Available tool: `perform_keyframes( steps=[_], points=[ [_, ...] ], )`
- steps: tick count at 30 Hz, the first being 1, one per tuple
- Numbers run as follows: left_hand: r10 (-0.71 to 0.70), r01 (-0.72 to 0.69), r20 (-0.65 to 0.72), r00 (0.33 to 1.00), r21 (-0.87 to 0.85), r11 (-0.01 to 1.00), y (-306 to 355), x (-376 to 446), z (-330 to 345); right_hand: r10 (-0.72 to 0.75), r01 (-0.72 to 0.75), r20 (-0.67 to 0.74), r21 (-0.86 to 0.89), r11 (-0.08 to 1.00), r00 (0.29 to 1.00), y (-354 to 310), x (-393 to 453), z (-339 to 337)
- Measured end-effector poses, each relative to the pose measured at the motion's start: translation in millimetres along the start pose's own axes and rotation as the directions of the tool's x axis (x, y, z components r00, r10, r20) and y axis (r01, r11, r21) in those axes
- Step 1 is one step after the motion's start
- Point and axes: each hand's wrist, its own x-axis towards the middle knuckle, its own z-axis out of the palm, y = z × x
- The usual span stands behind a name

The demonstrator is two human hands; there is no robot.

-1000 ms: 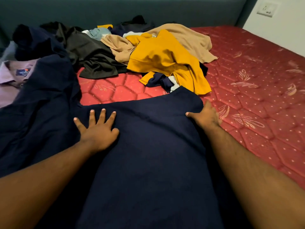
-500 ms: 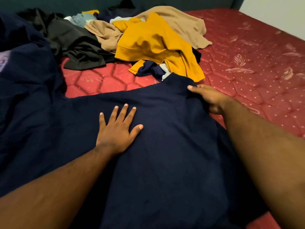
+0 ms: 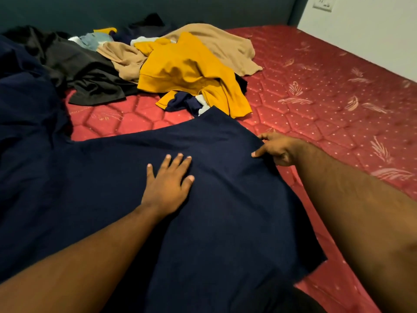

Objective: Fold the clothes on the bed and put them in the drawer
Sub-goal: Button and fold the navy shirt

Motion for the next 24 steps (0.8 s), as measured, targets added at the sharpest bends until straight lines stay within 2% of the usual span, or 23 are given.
perform_keyframes(
  steps=[2,4,5,7,8,9,10,11,12,14,15,16,17,18,20,21,24],
  points=[
    [0.024,-0.025,0.03,0.999,0.033,0.999,2.8,-3.6,8.5,-0.095,0.06,-0.241,-0.148,0.987,0.966,11.9,9.3,-3.8],
    [0.004,-0.007,0.047,0.999,0.071,0.997,0.0,-0.7,12.8,-0.256,0.073,-0.454,-0.381,0.921,0.854,15.6,9.9,-3.0],
    [0.001,-0.006,0.054,0.999,0.087,0.996,-0.7,0.4,14.1,-0.357,0.102,-0.496,-0.47,0.877,0.791,15.5,2.0,3.9],
    [-0.001,-0.006,0.064,0.998,0.104,0.995,0.0,2.3,14.4,-0.617,0.321,-0.445,-0.575,0.753,0.649,18.9,-22.7,37.0],
    [0.0,-0.008,0.067,0.998,0.111,0.994,1.5,3.4,14.6,-0.728,0.472,-0.353,-0.58,0.663,0.588,25.0,-39.1,59.3],
    [0.0,-0.008,0.071,0.997,0.114,0.993,3.0,3.3,14.1,-0.792,0.577,-0.213,-0.582,0.573,0.572,36.0,-53.8,81.5],
    [0.0,-0.008,0.072,0.997,0.113,0.994,4.0,1.9,13.3,-0.791,0.608,-0.047,-0.613,0.505,0.609,51.4,-64.9,99.1],
    [-0.004,-0.004,0.066,0.998,0.112,0.994,3.3,-1.2,11.4,-0.726,0.569,0.075,-0.677,0.466,0.683,67.2,-68.5,104.9],
    [-0.009,0.002,0.065,0.998,0.115,0.993,-0.3,-7.9,8.6,-0.645,0.485,0.092,-0.741,0.465,0.759,79.0,-63.1,99.1],
    [-0.013,0.002,0.084,0.996,0.123,0.992,-11.9,-23.5,4.8,-0.451,0.19,-0.087,-0.824,0.534,0.888,79.5,-52.8,75.0],
    [-0.021,0.008,0.103,0.994,0.129,0.992,-20.2,-36.1,0.0,-0.357,0.049,-0.172,-0.844,0.534,0.918,71.7,-52.9,69.9],
    [-0.024,0.007,0.125,0.992,0.136,0.991,-27.1,-44.8,-3.7,-0.314,-0.013,-0.191,-0.871,0.491,0.93,61.9,-54.5,73.8],
    [-0.03,0.009,0.147,0.989,0.138,0.99,-35.3,-55.5,-10.3,-0.341,0.033,-0.124,-0.906,0.421,0.932,51.5,-60.5,88.3],
    [-0.037,0.015,0.164,0.986,0.136,0.991,-42.5,-65.0,-13.1,-0.384,0.145,-0.001,-0.925,0.351,0.923,47.1,-67.4,104.6],
    [-0.072,0.054,0.148,0.986,0.123,0.991,-66.9,-95.3,-19.6,-0.35,0.315,0.208,-0.905,0.285,0.913,50.7,-86.4,134.6],
    [-0.09,0.074,0.129,0.988,0.122,0.99,-82.4,-115.9,-21.1,-0.297,0.297,0.204,-0.901,0.315,0.933,56.7,-91.9,135.6],
    [-0.223,0.218,0.033,0.974,0.122,0.968,-150.7,-190.9,-31.5,-0.168,0.052,-0.027,-0.893,0.446,0.985,53.4,-104.6,136.3]
  ],
)
